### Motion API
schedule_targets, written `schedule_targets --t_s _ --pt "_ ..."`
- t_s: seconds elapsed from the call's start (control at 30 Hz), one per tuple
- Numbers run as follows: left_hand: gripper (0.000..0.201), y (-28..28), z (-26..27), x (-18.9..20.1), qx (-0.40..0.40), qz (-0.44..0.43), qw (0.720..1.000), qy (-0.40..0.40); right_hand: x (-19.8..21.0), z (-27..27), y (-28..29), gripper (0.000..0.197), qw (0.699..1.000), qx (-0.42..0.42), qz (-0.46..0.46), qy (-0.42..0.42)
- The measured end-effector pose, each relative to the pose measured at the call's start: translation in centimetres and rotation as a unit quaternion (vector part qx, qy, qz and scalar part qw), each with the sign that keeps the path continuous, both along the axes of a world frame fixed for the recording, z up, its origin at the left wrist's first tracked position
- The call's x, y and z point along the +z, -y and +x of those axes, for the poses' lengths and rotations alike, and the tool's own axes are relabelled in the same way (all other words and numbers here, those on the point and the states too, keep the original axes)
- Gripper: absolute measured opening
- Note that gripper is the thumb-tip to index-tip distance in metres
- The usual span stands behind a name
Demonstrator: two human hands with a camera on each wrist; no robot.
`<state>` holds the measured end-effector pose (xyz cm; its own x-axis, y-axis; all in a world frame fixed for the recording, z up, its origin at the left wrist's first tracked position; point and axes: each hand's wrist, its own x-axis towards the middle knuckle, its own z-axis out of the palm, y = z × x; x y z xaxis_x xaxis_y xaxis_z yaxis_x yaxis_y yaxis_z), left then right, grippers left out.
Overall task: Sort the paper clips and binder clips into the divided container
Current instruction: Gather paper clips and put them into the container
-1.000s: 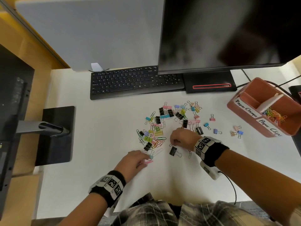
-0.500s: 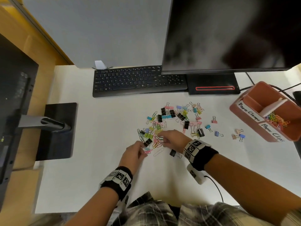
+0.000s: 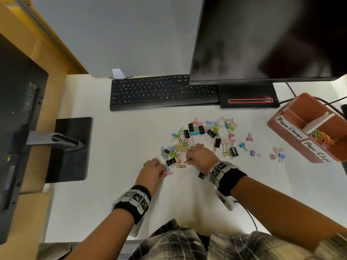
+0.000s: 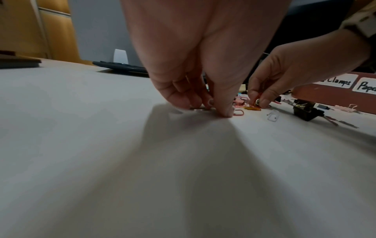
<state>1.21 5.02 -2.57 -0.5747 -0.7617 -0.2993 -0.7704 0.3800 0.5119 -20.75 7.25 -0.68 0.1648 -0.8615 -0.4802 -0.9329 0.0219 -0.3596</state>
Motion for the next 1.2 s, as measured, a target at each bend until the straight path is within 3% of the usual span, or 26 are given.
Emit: schedule_targets --t_s 0.1,0.2,0.37,0.5,0.63,0.73,0.87,0.97,1.13,1.2 --pt "0.006 0.2 -0.4 0.5 -0.04 -0.034 0.998 0.028 -0.1 -0.1 0.1 0.019 1.0 0.01 0.004 -0.029" --pt "0.015 0.3 -0.2 0.5 -0.078 -0.051 0.995 0.043 0.0 -0.3 0.0 0.021 1.0 0.003 0.015 -0.017" --pt "0.006 0.1 -0.3 2.1 -0.049 -0.067 0.995 -0.055 1.6 -1.9 -0.3 0.022 0.996 -0.068 0.011 0.057" --pt "0.011 -0.4 -3.0 5.5 -0.037 -0.013 0.992 -0.122 5.0 -5.2 -2.0 0.017 0.979 -0.143 -0.091 0.11" --pt "0.009 -0.2 -11.4 9.8 -0.076 0.026 0.983 -0.163 8.7 -11.9 -5.2 0.011 0.942 -0.258 -0.181 0.112" --pt "0.009 -0.5 -20.7 12.2 -0.125 0.039 0.971 -0.201 11.0 -18.4 -8.2 0.011 0.921 -0.318 -0.221 0.054" --pt "0.006 -2.9 -33.8 13.5 -0.125 0.051 0.965 -0.225 12.1 -27.2 -12.2 0.014 0.879 -0.42 -0.225 -0.001" --pt "0.007 -5.3 -41.0 13.0 -0.097 0.092 0.967 -0.215 11.4 -31.6 -13.3 0.014 0.866 -0.46 -0.196 -0.022" --pt "0.037 -7.0 -46.4 11.1 -0.122 0.12 0.98 -0.104 8.8 -34.8 -13.2 0.029 0.864 -0.495 -0.079 -0.035" --pt "0.04 -6.8 -46.4 11.7 -0.136 0.123 0.976 -0.121 8.5 -34.9 -13.2 0.033 0.874 -0.479 -0.078 -0.029"
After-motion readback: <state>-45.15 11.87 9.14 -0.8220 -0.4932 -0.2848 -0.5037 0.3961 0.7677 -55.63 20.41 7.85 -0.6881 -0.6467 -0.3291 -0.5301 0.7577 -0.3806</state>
